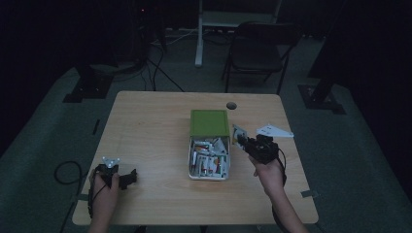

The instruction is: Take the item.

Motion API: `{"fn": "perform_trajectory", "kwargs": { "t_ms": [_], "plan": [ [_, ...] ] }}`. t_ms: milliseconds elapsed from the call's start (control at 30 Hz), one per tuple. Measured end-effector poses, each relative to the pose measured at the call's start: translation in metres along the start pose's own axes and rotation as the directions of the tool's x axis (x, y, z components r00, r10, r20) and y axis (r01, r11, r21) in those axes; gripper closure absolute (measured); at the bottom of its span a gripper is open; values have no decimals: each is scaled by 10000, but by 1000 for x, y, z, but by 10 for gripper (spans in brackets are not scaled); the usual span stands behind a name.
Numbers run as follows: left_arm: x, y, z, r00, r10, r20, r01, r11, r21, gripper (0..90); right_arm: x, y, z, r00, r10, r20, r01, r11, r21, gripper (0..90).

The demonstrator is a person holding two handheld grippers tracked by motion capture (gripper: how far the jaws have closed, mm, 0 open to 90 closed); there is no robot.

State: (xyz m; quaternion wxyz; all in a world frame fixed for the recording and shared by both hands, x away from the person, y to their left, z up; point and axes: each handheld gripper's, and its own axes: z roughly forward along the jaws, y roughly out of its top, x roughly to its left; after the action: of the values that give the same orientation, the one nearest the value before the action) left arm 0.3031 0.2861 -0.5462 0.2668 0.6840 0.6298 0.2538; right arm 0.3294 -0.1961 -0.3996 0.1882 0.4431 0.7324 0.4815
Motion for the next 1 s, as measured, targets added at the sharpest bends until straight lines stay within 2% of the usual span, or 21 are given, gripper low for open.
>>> {"fn": "perform_trajectory", "kwargs": {
  "t_ms": [400,733,1000],
  "plan": [
    [0,0,0,10000,-29,-1,29,10000,-27,11,-27,-11,-10,9977,253,629,-244,9996,-162,867],
    [0,0,0,10000,-16,0,16,10000,-16,11,-48,-27,-12,9925,381,1160,-401,9991,153,866],
    [0,0,0,10000,-23,3,23,10000,-21,11,-63,-42,-11,9888,609,1364,-659,9973,325,866]
  ]
}}
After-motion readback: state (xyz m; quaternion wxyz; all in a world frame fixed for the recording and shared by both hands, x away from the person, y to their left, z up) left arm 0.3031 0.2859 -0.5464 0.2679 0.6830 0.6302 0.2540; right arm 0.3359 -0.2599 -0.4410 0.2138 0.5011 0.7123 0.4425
